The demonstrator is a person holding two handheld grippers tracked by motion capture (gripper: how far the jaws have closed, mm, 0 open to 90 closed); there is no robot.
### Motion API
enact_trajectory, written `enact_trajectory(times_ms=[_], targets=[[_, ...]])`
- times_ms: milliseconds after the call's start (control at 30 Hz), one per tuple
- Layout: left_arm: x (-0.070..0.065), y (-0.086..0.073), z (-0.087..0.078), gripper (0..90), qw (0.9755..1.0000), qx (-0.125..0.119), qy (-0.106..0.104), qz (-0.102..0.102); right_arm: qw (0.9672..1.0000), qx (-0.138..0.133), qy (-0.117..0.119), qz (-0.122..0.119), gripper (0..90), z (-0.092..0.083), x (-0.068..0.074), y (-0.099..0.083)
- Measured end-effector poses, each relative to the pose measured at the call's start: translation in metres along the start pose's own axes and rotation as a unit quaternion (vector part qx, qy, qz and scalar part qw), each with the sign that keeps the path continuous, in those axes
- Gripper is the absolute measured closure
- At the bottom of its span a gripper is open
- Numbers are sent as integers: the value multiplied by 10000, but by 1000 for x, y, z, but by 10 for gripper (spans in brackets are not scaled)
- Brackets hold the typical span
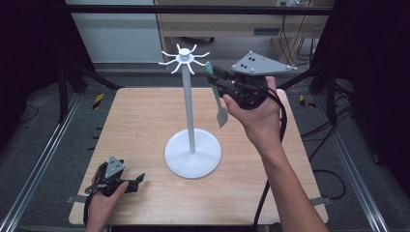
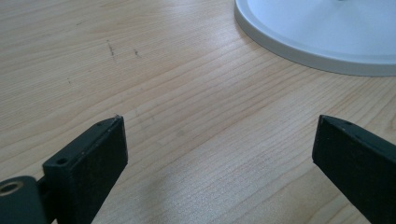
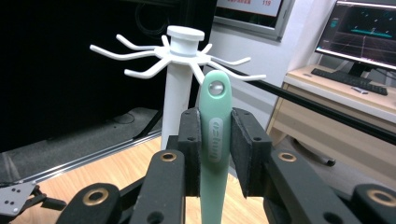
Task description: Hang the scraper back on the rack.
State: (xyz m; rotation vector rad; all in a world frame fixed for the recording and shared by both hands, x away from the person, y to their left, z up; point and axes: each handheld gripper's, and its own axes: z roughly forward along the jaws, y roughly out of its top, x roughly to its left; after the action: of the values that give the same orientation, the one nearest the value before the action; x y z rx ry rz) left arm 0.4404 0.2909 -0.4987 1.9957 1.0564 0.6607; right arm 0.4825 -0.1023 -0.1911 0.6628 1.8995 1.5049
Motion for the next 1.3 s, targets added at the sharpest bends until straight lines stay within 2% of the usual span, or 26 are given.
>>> enact_trajectory(times_ms=[400, 433, 567, 700, 900, 1067, 1200, 1267, 1300], targets=[[0, 0, 0, 28, 10000, -1, -2, -1, 9997, -34, 192, 170, 740, 11, -1, -2], [0, 0, 0, 28, 10000, 0, -4, -4, 9996, -53, 186, 187, 734, 11, -1, -3], [0, 0, 0, 28, 10000, 3, -5, -6, 9993, -208, 141, 260, 617, 1, -4, -10], [0, 0, 0, 28, 10000, 9, -1, -4, 9992, -241, -1, 322, 602, -13, -9, -20], [0, 0, 0, 28, 10000, 10, 10, -4, 9986, -11, -326, 409, 568, -23, -19, -48], [2, 0, -1, 28, 10000, 20, 22, -3, 9964, 298, -633, 469, 511, -23, -20, -82], [2, 0, -1, 28, 10000, 19, 17, -6, 9929, 615, -871, 536, 392, -19, -20, -114], [2, 0, -1, 28, 10000, 18, 16, -12, 9887, 762, -1164, 548, 257, -17, -18, -135], [2, -1, -1, 28, 10000, 18, 16, -18, 9873, 841, -1216, 577, 217, -17, -18, -142]])
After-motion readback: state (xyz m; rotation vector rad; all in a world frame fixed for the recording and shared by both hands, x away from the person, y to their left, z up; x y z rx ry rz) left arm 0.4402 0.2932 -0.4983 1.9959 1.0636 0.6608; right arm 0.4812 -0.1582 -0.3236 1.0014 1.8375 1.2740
